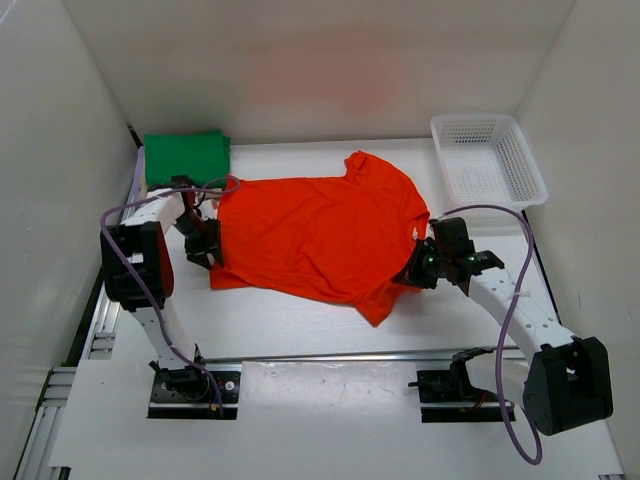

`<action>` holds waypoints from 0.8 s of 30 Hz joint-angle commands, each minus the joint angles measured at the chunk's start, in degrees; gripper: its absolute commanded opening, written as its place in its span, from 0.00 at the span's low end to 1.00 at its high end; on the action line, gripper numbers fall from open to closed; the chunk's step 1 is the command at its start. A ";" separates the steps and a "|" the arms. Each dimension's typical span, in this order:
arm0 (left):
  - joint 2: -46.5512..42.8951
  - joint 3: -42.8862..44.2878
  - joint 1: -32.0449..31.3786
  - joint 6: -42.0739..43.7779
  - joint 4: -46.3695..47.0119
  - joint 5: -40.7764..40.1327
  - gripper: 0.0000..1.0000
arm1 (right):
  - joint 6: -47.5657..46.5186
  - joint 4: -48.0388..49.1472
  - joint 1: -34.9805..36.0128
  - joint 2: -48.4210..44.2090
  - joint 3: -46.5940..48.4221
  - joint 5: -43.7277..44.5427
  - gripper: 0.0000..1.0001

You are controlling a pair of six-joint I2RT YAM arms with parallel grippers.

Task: Fold and stack the t-shirts
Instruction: Flatten out the tshirt

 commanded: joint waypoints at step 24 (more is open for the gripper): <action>0.21 -3.28 0.72 0.12 3.91 -2.25 0.10 | -0.80 -0.64 0.17 -0.82 -0.06 2.03 0.00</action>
